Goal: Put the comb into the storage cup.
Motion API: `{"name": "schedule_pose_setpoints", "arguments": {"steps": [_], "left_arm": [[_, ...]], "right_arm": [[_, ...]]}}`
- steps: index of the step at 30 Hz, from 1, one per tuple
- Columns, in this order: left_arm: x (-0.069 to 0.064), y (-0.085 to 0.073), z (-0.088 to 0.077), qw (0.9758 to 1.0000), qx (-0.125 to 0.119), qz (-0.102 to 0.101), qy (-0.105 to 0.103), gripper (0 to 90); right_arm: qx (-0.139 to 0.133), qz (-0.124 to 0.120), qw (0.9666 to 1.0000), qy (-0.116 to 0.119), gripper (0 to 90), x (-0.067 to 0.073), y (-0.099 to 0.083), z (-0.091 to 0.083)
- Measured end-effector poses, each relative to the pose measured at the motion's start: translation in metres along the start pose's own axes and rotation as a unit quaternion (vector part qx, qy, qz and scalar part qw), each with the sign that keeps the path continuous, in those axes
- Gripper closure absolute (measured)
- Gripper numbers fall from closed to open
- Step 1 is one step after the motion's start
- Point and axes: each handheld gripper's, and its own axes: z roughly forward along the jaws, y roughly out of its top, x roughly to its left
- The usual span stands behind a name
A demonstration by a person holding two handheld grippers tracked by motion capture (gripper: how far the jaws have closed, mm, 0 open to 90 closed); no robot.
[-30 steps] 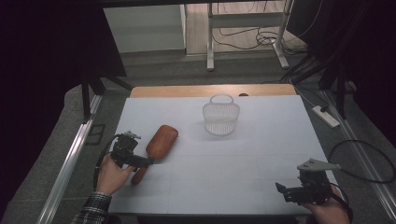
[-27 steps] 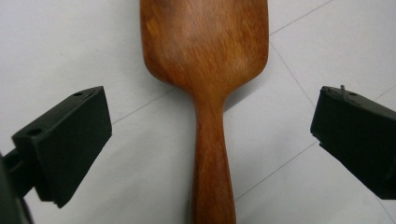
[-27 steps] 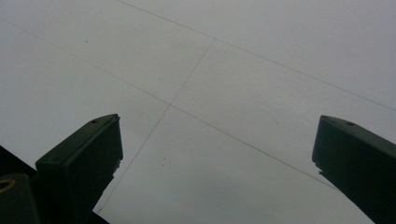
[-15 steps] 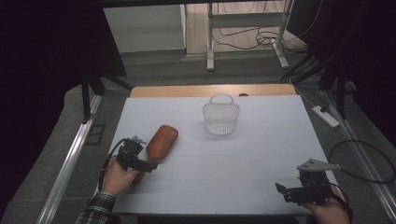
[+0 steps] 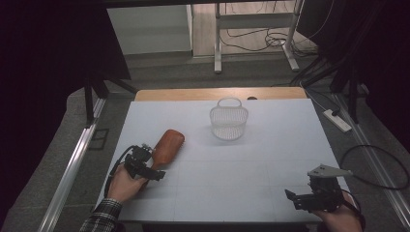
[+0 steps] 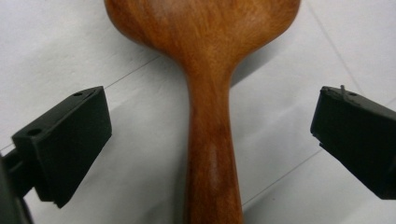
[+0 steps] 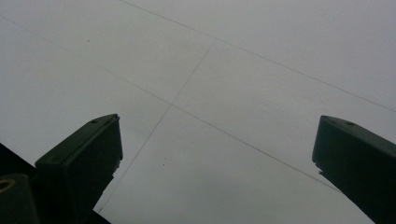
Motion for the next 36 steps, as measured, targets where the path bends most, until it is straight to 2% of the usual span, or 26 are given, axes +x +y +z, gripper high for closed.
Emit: {"name": "schedule_pose_setpoints", "arguments": {"steps": [2, 4, 7, 12, 13, 14, 20, 25, 30, 32, 36], "left_arm": [[-0.0007, 0.0006, -0.0001, 1.0000, 0.001, -0.003, 0.001, 0.0], [-0.0017, 0.0007, -0.0016, 0.9999, 0.000, -0.003, 0.014, 1.2], [-0.0010, 0.0001, -0.0031, 1.0000, -0.004, -0.003, 0.008, 11.8], [-0.0029, -0.0007, -0.0035, 0.9999, -0.001, 0.003, 0.015, 30.5], [-0.0032, -0.0007, -0.0037, 0.9999, -0.002, 0.005, 0.013, 30.5], [-0.0034, -0.0006, -0.0040, 0.9999, -0.002, 0.005, 0.014, 38.3], [-0.0026, -0.0004, -0.0058, 0.9999, -0.012, 0.002, 0.011, 53.8], [-0.0017, 0.0018, -0.0030, 0.9999, -0.010, -0.002, 0.006, 60.2], [-0.0018, 0.0041, -0.0011, 0.9999, -0.007, -0.001, 0.012, 66.4], [-0.0015, 0.0038, -0.0011, 0.9999, -0.007, -0.007, 0.010, 70.0], [0.0009, 0.0022, -0.0008, 0.9999, -0.013, -0.006, 0.008, 70.8]], "right_arm": [[0.000, 0.000, 1.0000, 0.000, 1.8, 0.0001, 0.0000, 0.0000], [0.000, -0.001, 1.0000, 0.000, 1.8, 0.0002, 0.0000, 0.0001], [0.000, 0.000, 1.0000, 0.000, 1.8, 0.0001, 0.0000, 0.0002], [0.001, -0.001, 1.0000, 0.000, 1.8, 0.0003, 0.0001, 0.0002], [0.001, -0.001, 1.0000, 0.000, 1.8, 0.0003, 0.0001, 0.0003], [0.002, -0.001, 1.0000, 0.000, 1.8, 0.0004, 0.0002, 0.0004], [0.002, -0.001, 1.0000, 0.000, 1.8, 0.0004, 0.0002, 0.0005], [0.003, -0.001, 1.0000, 0.001, 1.8, 0.0005, 0.0003, 0.0007], [0.004, -0.001, 1.0000, 0.001, 1.8, 0.0004, 0.0003, 0.0008], [0.004, -0.001, 1.0000, 0.001, 1.8, 0.0003, 0.0002, 0.0008], [0.004, -0.001, 1.0000, 0.001, 1.8, 0.0004, 0.0003, 0.0008]]}}
